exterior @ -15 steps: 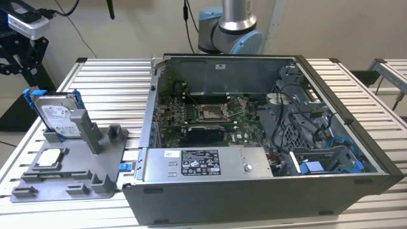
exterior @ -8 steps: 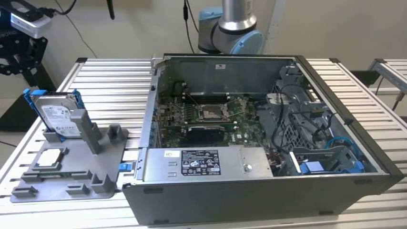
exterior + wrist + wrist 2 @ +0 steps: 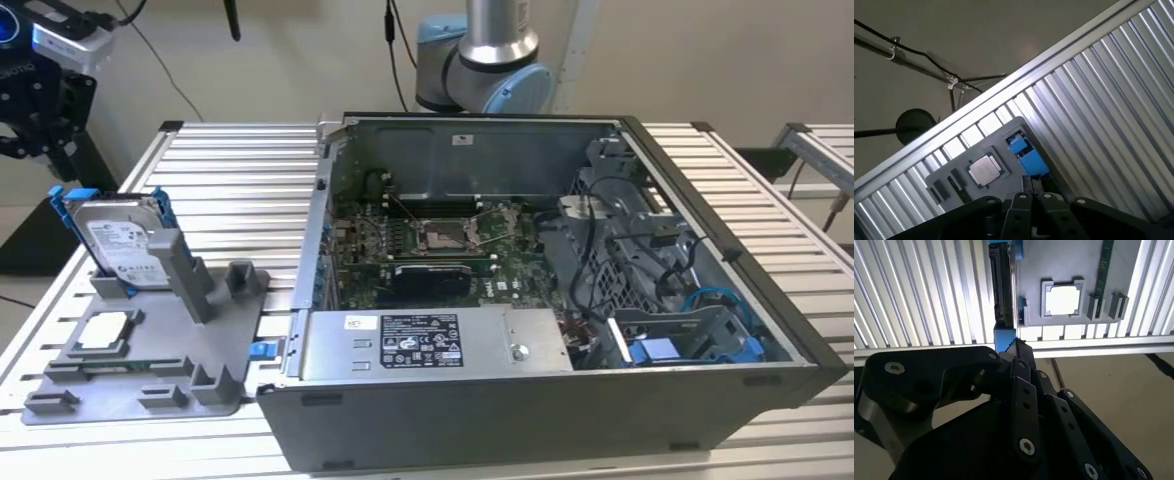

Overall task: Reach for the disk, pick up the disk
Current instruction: 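Pick up the disk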

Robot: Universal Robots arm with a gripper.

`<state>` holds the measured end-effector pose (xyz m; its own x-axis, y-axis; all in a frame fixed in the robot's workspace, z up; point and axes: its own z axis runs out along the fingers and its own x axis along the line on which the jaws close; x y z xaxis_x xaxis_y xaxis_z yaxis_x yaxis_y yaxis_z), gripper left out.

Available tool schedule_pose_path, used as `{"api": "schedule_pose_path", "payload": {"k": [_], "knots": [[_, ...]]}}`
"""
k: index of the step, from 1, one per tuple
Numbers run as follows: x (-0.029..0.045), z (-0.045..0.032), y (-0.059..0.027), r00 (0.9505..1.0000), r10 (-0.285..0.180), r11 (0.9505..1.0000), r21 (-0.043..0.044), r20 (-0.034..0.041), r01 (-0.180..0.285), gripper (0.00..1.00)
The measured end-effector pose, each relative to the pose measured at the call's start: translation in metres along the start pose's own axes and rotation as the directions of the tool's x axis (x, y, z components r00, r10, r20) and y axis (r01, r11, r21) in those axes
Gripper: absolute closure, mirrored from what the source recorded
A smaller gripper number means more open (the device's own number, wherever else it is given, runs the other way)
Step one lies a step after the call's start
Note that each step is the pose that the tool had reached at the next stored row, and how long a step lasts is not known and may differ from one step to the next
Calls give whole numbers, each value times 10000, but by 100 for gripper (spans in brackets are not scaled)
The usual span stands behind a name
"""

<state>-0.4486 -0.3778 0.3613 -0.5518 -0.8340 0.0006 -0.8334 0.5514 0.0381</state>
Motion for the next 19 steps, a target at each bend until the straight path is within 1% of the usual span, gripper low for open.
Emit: {"api": "schedule_pose_path", "payload": {"k": [2,5,8,10,12,14,16,19], "knots": [[0,0,0,9993,-365,9993,2,-12,365,100],[0,0,0,9959,-909,9959,13,-26,909,100],[0,0,0,9895,-1445,9895,21,-42,1445,100],[0,0,0,9835,-1810,9835,24,-53,1810,100],[0,0,0,9761,-2172,9761,25,-66,2172,100],[0,0,0,9675,-2527,9675,30,-76,2527,100],[0,1,0,9579,-2869,9580,33,-87,2869,100],[0,3,0,9405,-3395,9406,30,-107,3396,100]]}}
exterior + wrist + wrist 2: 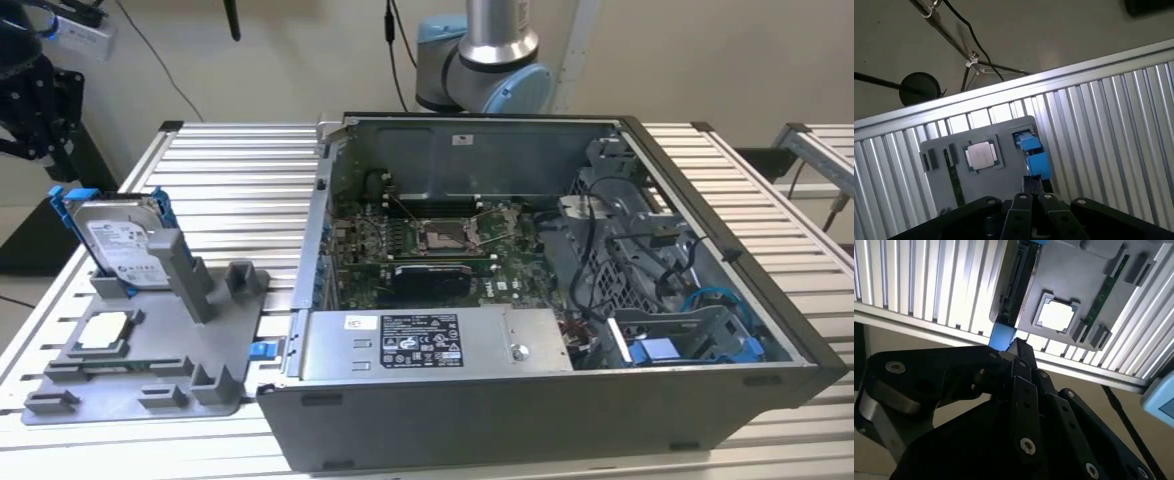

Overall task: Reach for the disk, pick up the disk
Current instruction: 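Pick up the disk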

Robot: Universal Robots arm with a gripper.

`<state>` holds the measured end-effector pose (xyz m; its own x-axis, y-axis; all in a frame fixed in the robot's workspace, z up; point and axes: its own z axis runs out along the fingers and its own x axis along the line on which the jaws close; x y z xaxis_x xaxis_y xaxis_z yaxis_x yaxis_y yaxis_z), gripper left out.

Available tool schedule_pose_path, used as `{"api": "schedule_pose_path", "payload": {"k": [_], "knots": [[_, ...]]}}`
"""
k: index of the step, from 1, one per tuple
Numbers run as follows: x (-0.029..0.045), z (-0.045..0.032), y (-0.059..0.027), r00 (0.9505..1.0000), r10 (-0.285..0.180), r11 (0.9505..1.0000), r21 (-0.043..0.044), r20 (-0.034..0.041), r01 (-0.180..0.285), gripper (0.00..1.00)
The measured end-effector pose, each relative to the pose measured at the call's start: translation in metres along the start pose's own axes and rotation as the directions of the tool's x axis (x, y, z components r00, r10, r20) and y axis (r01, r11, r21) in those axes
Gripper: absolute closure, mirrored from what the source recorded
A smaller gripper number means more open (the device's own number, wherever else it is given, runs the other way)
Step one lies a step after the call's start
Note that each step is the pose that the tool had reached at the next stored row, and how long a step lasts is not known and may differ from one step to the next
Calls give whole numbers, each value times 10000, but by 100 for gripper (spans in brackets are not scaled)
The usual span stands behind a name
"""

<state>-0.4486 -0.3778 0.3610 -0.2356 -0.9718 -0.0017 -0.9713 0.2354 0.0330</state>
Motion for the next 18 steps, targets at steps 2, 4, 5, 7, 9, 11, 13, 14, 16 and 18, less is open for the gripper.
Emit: {"api": "schedule_pose_path", "payload": {"k": [2,4,5,7,9,11,13,14,16,18], "knots": [[0,2,0,9994,-349,9994,2,-11,349,100],[0,2,0,9975,-703,9975,1,-23,703,100],[0,2,0,9963,-859,9963,1,-28,859,100],[0,2,0,9925,-1222,9925,-1,-40,1222,100],[0,3,0,9875,-1577,9875,-3,-51,1577,100],[0,6,0,9809,-1943,9809,-5,-63,1943,100],[-1,10,0,9738,-2272,9739,-8,-74,2272,100],[-7,18,2,9714,-2375,9714,2,-76,2375,100],[-19,37,5,9687,-2480,9688,12,-72,2480,100],[-26,47,7,9686,-2485,9686,13,-60,2485,100]]}}
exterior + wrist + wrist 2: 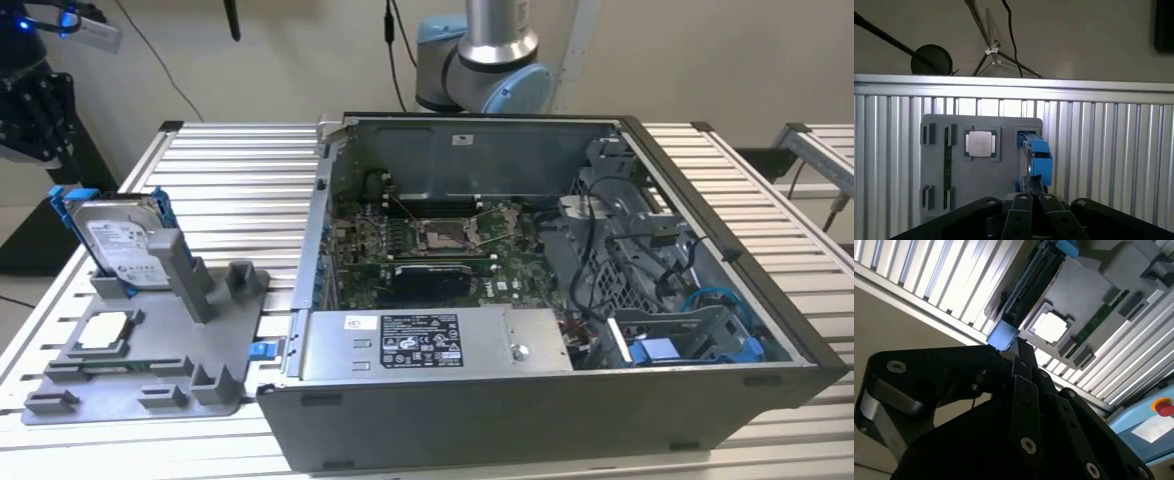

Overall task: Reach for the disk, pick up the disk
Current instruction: 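Pick up the disk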

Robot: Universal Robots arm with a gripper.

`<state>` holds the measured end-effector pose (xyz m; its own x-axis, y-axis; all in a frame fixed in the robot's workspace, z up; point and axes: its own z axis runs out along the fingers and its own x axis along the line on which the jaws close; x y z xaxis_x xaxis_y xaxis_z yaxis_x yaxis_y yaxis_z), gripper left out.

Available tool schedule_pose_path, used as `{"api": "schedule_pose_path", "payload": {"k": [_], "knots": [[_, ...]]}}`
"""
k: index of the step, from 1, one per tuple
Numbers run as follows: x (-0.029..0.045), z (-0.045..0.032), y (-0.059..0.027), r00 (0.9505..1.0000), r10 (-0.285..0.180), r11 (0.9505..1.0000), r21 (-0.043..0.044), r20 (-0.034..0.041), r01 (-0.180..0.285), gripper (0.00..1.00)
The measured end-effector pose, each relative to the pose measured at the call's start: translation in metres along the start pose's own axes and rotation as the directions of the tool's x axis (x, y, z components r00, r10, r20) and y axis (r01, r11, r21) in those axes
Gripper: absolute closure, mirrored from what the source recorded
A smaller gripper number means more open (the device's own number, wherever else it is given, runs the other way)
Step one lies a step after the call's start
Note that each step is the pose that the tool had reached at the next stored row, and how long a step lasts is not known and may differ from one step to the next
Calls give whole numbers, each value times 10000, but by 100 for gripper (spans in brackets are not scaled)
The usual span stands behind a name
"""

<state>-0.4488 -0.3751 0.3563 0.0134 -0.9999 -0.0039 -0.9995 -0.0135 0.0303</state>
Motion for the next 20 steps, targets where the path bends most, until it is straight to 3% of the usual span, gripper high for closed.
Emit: {"api": "schedule_pose_path", "payload": {"k": [4,5,10,20], "knots": [[-15,1,1,10000,3,10000,-1,1,-3,100],[-33,3,5,10000,12,10000,-1,2,-12,0],[-108,49,23,10000,51,10000,2,4,-51,0],[-116,231,25,10000,56,10000,2,3,-56,0]]}}
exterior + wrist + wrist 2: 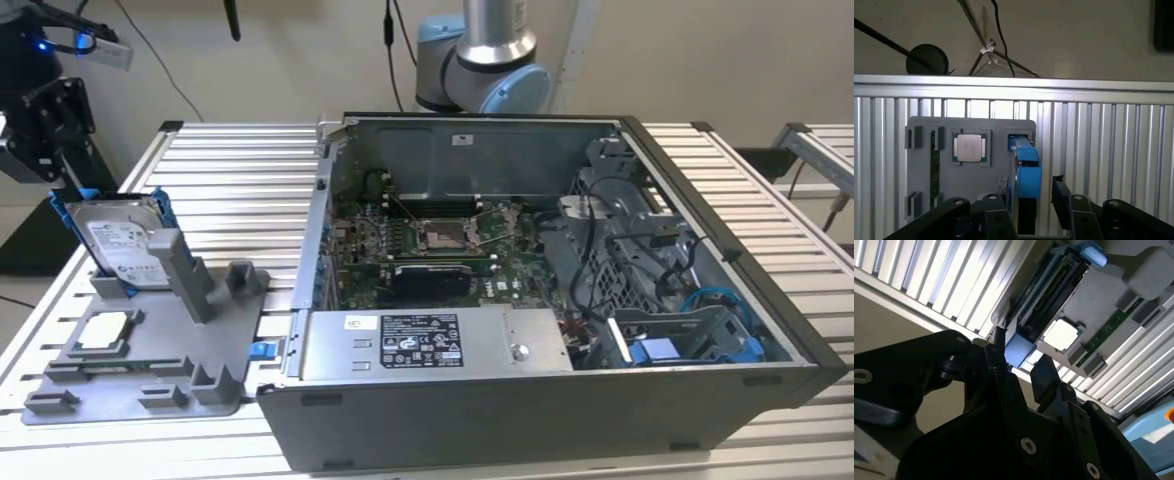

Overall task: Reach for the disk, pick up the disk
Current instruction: 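Pick up the disk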

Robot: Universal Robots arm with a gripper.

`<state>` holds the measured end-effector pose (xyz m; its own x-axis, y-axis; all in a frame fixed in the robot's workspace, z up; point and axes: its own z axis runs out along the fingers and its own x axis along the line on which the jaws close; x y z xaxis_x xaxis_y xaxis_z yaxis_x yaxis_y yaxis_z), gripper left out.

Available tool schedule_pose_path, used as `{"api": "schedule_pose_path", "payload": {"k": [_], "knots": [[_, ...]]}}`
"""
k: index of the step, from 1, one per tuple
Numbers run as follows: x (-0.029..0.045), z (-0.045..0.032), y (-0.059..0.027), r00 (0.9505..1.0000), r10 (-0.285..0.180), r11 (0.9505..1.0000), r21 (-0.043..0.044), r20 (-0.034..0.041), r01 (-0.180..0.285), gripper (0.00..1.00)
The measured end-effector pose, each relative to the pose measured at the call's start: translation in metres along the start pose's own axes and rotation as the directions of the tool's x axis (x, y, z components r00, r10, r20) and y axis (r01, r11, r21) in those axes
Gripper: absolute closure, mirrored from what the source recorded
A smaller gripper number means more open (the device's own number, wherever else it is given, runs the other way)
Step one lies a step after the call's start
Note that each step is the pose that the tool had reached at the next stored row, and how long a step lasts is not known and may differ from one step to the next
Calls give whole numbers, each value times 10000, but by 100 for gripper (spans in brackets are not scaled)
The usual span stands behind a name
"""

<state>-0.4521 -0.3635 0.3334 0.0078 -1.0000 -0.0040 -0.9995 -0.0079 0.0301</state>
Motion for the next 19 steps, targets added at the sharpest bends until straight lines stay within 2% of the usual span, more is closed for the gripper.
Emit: {"api": "schedule_pose_path", "payload": {"k": [19], "knots": [[24,345,-4,10000,0,10000,5,1,0,0]]}}
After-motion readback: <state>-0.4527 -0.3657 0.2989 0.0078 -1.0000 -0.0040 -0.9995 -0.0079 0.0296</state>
